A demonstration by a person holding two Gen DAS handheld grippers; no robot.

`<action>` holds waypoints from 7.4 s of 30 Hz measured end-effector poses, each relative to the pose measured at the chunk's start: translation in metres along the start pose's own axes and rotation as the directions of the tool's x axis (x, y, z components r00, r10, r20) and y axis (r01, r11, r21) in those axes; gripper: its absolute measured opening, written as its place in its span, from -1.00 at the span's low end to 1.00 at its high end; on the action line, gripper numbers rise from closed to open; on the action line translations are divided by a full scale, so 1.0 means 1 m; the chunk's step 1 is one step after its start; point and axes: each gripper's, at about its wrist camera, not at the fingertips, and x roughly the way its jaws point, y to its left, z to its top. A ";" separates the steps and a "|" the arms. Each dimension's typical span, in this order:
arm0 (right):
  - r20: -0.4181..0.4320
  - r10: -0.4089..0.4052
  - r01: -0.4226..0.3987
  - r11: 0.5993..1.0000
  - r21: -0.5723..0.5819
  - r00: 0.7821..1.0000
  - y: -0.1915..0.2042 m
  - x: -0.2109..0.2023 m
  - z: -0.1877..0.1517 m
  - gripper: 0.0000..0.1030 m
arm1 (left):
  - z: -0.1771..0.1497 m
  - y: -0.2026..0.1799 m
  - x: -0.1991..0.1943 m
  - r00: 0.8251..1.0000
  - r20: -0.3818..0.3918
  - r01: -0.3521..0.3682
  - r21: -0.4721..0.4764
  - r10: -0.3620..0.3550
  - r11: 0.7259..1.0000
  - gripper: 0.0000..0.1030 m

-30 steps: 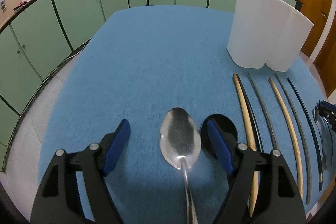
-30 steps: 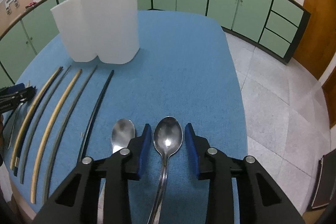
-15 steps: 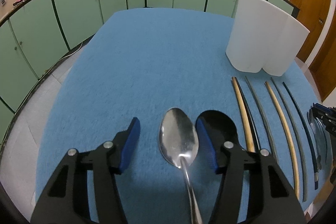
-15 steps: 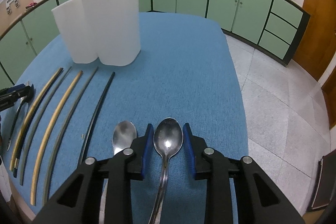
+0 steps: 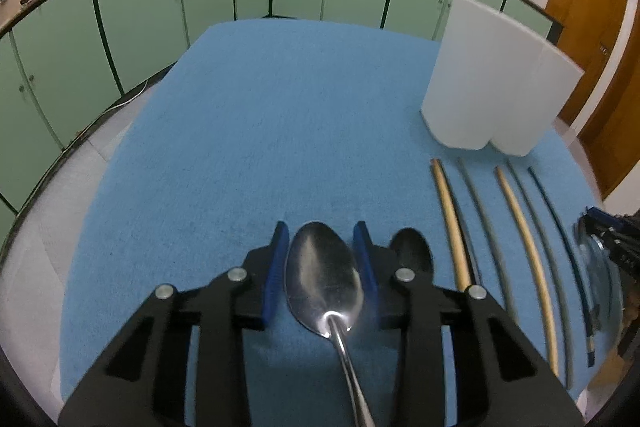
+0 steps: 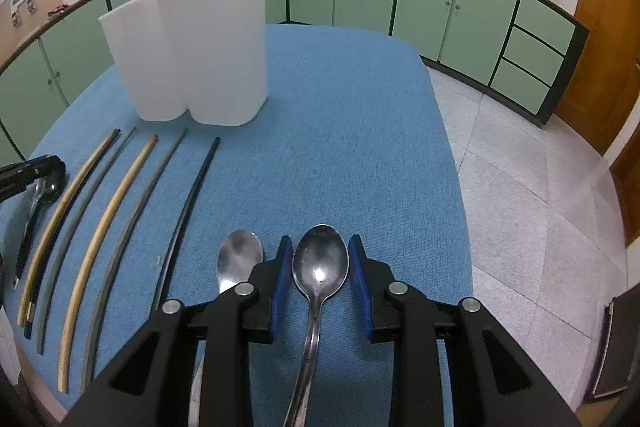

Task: Organize utensils
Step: 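Close right tool on its silver spoon while left tool grasps the large silver spoon, then lift both held silver spoons and carry them over the white utensil holder, then open left tool dropping its spoon into the holder while right tool releases its spoon, then move left tool to the black spoon while right tool approaches the flower-handled spoon, then close left tool on the black spoon while right tool grasps the flower-handled spoon, then lift both held spoons and carry them over the white utensil holder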

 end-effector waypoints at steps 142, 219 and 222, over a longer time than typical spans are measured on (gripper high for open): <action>0.134 0.010 -0.023 0.995 0.094 0.991 0.029 -0.023 -0.014 0.18 | -0.011 -0.047 0.001 1.000 0.005 0.000 0.071 -0.001 0.997 -0.02; 0.367 0.053 -0.068 0.997 0.029 0.929 0.036 -0.083 0.029 -0.50 | 0.030 -0.051 -0.028 0.986 0.153 0.060 0.067 -0.070 0.996 -0.35; 0.367 0.054 -0.070 0.997 0.030 0.928 0.035 -0.083 0.028 -0.50 | 0.026 -0.045 -0.012 0.994 0.065 0.084 0.056 -0.087 0.995 -0.34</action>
